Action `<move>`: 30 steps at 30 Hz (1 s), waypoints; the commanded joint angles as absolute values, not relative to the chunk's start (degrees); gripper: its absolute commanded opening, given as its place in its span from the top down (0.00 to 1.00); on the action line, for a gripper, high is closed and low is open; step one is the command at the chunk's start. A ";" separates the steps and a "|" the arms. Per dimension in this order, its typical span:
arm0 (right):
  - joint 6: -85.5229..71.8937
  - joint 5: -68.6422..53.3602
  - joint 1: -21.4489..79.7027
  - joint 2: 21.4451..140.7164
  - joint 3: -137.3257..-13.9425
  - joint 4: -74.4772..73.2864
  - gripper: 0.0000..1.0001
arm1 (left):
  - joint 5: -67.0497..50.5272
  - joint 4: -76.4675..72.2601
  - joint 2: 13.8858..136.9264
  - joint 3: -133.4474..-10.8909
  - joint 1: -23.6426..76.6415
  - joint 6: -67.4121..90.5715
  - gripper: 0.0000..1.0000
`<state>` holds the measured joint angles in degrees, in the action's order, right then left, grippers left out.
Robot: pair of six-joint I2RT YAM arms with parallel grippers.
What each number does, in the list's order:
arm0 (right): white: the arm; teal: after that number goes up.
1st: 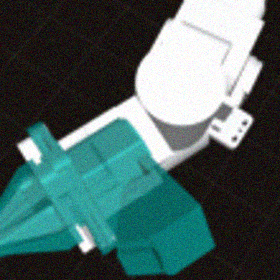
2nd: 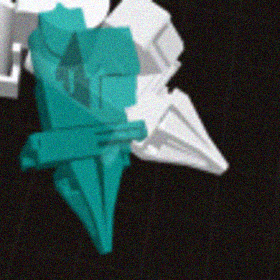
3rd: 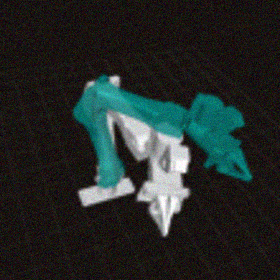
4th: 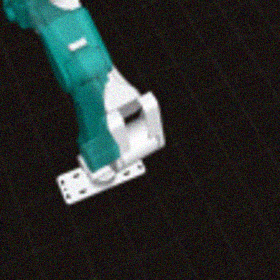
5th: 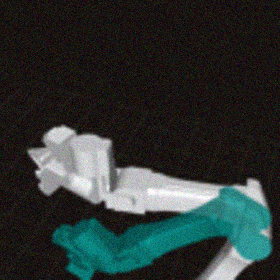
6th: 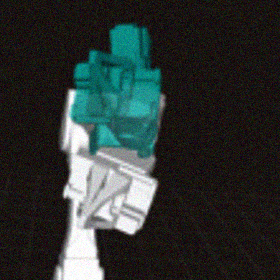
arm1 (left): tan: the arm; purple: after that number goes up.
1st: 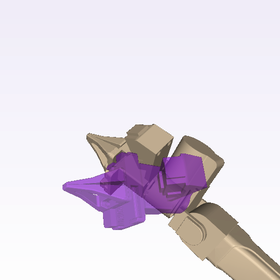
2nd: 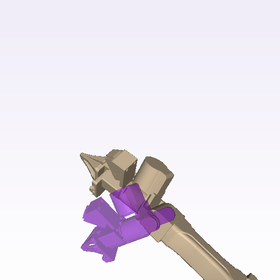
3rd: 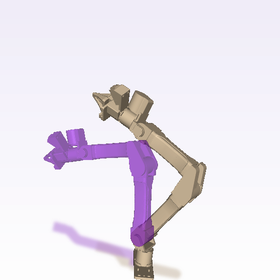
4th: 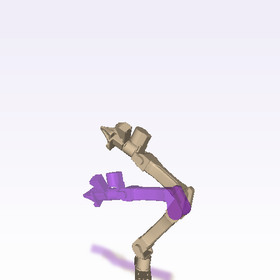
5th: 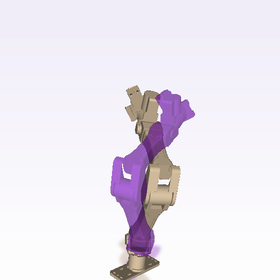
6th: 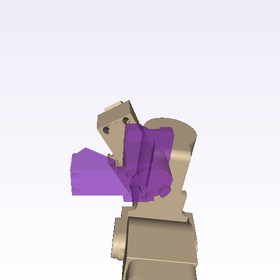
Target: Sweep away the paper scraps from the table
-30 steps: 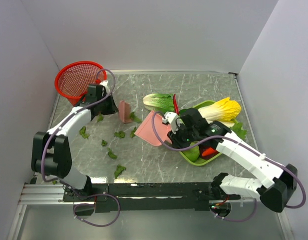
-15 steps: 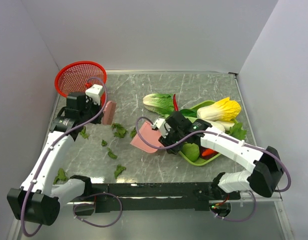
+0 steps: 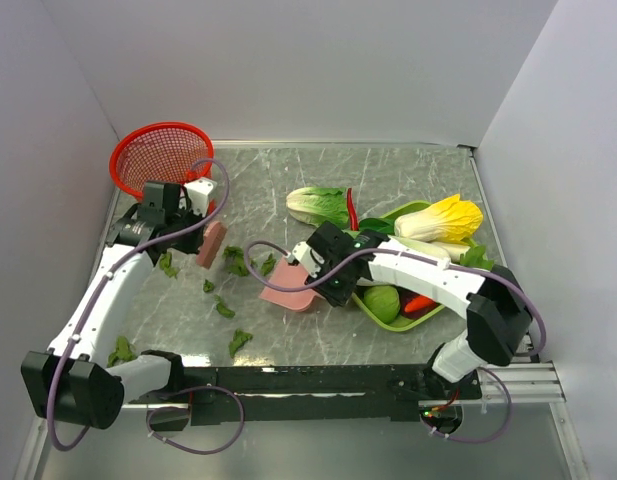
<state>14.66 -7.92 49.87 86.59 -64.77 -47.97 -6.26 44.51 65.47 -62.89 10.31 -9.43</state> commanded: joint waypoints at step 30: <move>20.48 -3.08 49.83 109.42 -88.06 -65.30 1.00 | -6.50 45.35 74.35 -69.26 10.20 -11.00 0.99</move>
